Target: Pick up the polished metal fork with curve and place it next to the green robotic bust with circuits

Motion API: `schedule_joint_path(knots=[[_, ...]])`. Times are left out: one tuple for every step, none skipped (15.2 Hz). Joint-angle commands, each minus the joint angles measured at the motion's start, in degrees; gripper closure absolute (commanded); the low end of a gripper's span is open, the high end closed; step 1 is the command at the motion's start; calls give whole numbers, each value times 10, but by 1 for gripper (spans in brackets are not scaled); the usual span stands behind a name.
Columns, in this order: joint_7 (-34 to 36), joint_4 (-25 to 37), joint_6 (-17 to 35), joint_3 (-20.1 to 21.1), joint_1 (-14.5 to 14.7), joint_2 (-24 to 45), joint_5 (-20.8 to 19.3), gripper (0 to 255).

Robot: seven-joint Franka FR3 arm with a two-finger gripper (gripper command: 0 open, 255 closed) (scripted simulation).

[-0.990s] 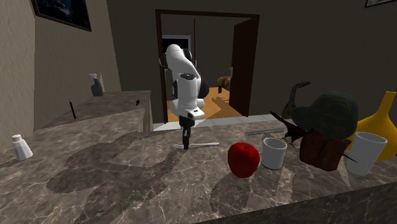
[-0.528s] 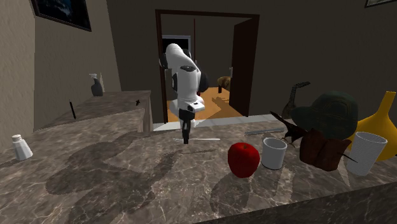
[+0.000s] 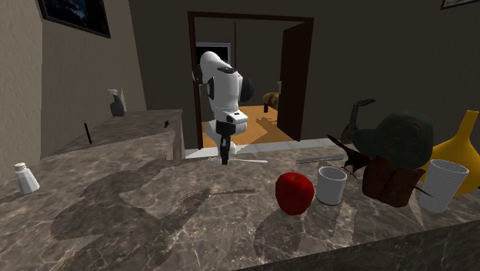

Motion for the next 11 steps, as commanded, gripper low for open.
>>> schedule_joint_path(knots=[[-2,15,-17,2,1,-2,2,255],[-3,21,-25,4,1,-3,3,255],[-3,28,-33,5,1,-4,4,255],[-4,35,-40,6,2,-5,6,255],[-4,43,-48,8,2,-5,7,255],[-5,50,-56,9,3,-6,8,255],[-5,57,-64,11,3,-6,9,255],[-6,65,-71,12,4,-6,10,255],[-7,72,-79,13,4,-7,11,255],[-7,80,-86,14,4,-6,12,255],[-8,87,-94,16,5,-6,13,255]])
